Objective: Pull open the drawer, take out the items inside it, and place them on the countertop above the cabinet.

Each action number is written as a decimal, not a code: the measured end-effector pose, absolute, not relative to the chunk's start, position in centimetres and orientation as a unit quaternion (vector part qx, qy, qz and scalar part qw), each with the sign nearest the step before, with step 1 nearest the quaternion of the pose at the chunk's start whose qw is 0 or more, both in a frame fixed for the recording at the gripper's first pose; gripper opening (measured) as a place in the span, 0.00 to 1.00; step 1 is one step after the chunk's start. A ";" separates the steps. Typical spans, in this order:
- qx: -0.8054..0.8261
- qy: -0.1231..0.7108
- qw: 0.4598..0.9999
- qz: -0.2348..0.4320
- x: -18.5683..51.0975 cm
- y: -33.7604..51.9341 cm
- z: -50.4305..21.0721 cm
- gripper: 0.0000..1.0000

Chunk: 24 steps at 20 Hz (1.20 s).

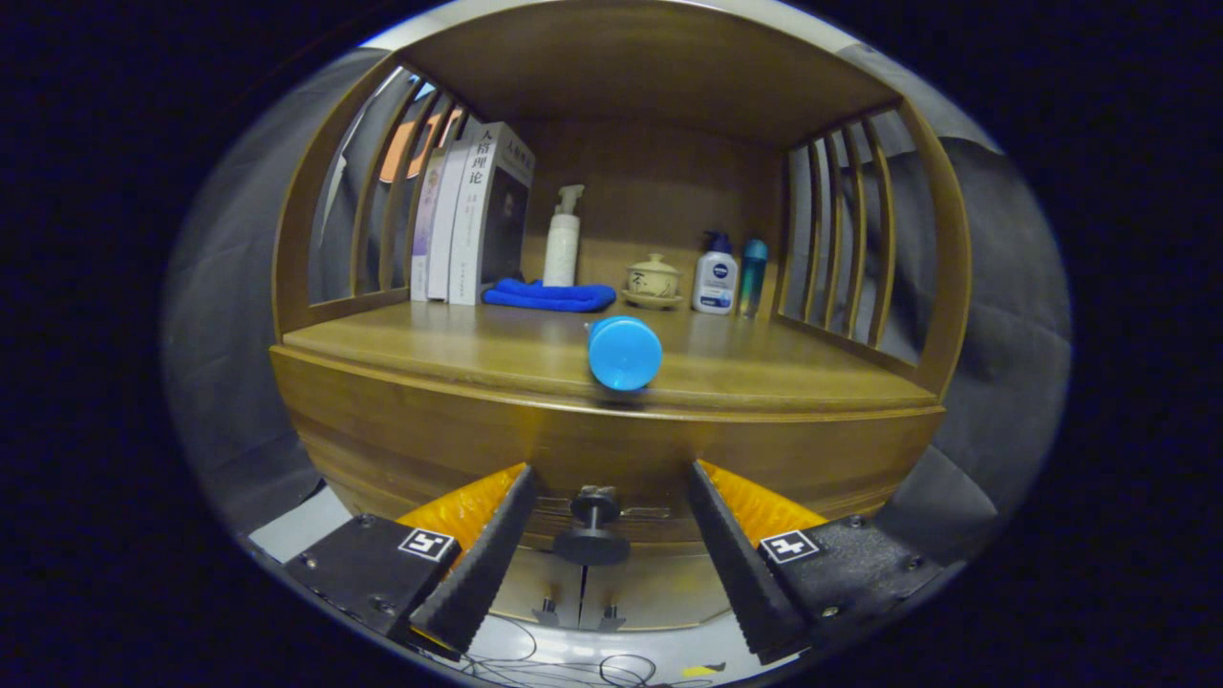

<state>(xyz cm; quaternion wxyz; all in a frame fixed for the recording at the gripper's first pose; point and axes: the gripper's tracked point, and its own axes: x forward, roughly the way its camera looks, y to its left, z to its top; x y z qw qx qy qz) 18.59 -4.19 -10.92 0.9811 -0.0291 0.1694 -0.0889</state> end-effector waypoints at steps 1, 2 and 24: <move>-0.019 0.179 0.980 -0.086 18.3 -4.4 -11.1 1.00; -0.007 0.183 0.979 -0.085 17.8 -4.6 -11.1 1.00; 0.004 0.074 0.997 0.006 4.2 1.2 2.1 1.00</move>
